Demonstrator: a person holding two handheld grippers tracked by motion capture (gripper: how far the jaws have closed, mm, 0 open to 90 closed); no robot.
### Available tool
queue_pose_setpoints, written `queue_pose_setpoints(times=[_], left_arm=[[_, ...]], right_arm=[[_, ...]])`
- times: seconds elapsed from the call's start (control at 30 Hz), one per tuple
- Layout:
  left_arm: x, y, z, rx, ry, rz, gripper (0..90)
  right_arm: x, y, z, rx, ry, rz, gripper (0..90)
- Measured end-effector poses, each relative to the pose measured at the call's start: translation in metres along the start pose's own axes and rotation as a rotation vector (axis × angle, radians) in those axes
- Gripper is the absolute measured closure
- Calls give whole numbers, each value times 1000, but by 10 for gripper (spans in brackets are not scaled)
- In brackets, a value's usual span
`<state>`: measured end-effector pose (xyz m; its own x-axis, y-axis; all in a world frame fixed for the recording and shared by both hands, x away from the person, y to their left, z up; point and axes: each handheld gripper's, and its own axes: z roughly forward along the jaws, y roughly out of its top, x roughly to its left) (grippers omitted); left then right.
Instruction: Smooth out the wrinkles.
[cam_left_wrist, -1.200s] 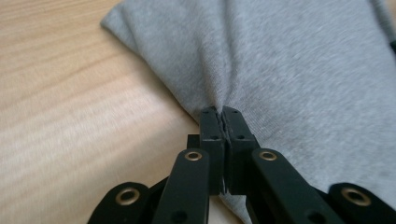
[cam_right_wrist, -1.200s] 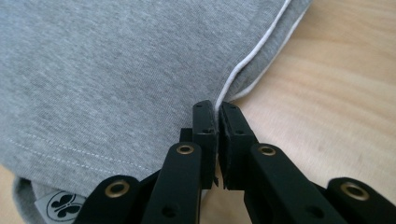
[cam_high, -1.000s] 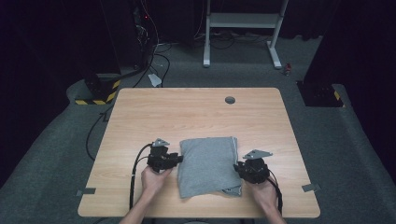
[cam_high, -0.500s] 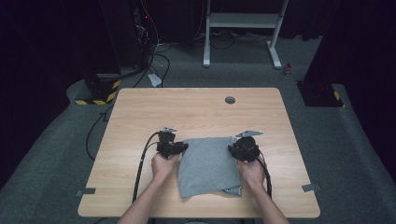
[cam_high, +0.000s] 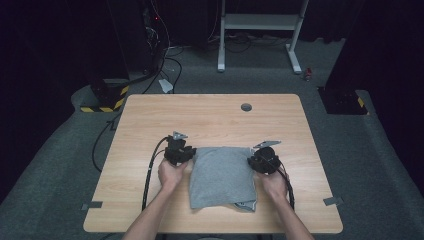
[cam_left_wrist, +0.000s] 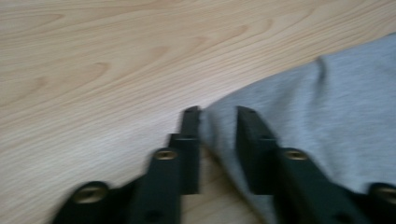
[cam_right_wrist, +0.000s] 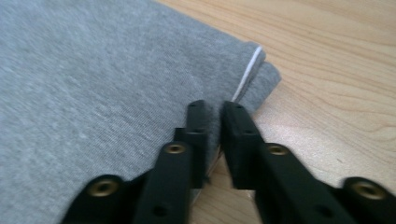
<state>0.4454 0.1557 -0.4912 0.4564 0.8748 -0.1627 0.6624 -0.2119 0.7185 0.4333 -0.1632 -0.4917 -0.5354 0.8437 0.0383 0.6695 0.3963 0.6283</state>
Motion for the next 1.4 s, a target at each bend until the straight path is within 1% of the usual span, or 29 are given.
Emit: queue_pose_setpoints(times=[0.03,0.07,0.1,0.17,0.23,0.27,0.3,0.33,0.37,0.4,0.43,0.47,0.5,0.53,0.57,0.6,0.7,0.77,0.87,0.93,1.0,1.03,1.13,1.17,1.2,1.23,1.27,1.37,1.4], left_arm=[[-6,0,-6,-35,-16,12,610],[-10,-1,-11,-61,-38,23,579],[-14,-2,-14,-70,-61,27,560],[-28,-4,-17,-71,-118,67,544],[-39,-7,-15,-61,-159,100,541],[-44,-9,-12,-45,-179,112,541],[-47,-11,-7,-22,-196,110,541],[-48,-13,-2,6,-207,115,536],[-47,-16,3,27,-212,121,522],[-44,-20,7,31,-222,117,514],[-40,-22,8,24,-241,87,508],[-36,-23,7,19,-240,63,503],[-34,-24,5,18,-229,58,501],[-33,-24,3,19,-223,65,488],[-34,-24,-1,16,-203,78,477],[-35,-24,-4,7,-192,89,464],[-43,-25,-13,-19,-179,114,425],[-50,-28,-19,-27,-172,135,415],[-59,-35,-24,-16,-162,156,404],[-64,-42,-26,-8,-158,163,405],[-68,-48,-26,-8,-131,190,403],[-67,-49,-25,-7,-128,195,404],[-61,-47,-21,-4,-131,157,409],[-59,-46,-19,-9,-129,151,409],[-57,-45,-17,-7,-130,133,408],[-54,-44,-14,0,-123,130,405],[-52,-41,-11,12,-117,136,402],[-44,-31,-4,13,-119,92,400],[-42,-27,-2,20,-119,89,398]], right_arm=[[0,0,-2,-10,-3,7,662],[1,0,-7,-36,-15,17,641],[3,-1,-13,-65,-29,12,632],[10,-3,-23,-115,-35,2,623],[19,-5,-28,-150,-2,-21,623],[22,-6,-28,-152,18,-23,621],[24,-8,-26,-140,44,-26,614],[26,-10,-21,-112,76,-22,605],[27,-12,-14,-87,87,-21,602],[26,-16,-9,-81,90,-16,598],[22,-19,-6,-90,110,9,589],[17,-21,-6,-96,131,37,575],[15,-24,-6,-88,119,46,570],[14,-26,-7,-79,88,24,578],[15,-28,-9,-69,63,10,565],[14,-31,-10,-55,45,3,560],[11,-38,-16,-89,66,33,546],[16,-41,-21,-112,71,19,541],[27,-47,-27,-131,91,-8,537],[35,-51,-29,-123,103,-24,535],[42,-55,-27,-110,109,-41,531],[43,-55,-26,-102,108,-48,530],[43,-53,-22,-91,110,-43,529],[44,-52,-20,-91,104,-40,529],[43,-50,-19,-91,99,-43,529],[43,-48,-17,-88,97,-42,529],[43,-46,-15,-87,92,-40,530],[41,-37,-9,-76,78,-37,532],[40,-33,-7,-72,73,-37,531]])
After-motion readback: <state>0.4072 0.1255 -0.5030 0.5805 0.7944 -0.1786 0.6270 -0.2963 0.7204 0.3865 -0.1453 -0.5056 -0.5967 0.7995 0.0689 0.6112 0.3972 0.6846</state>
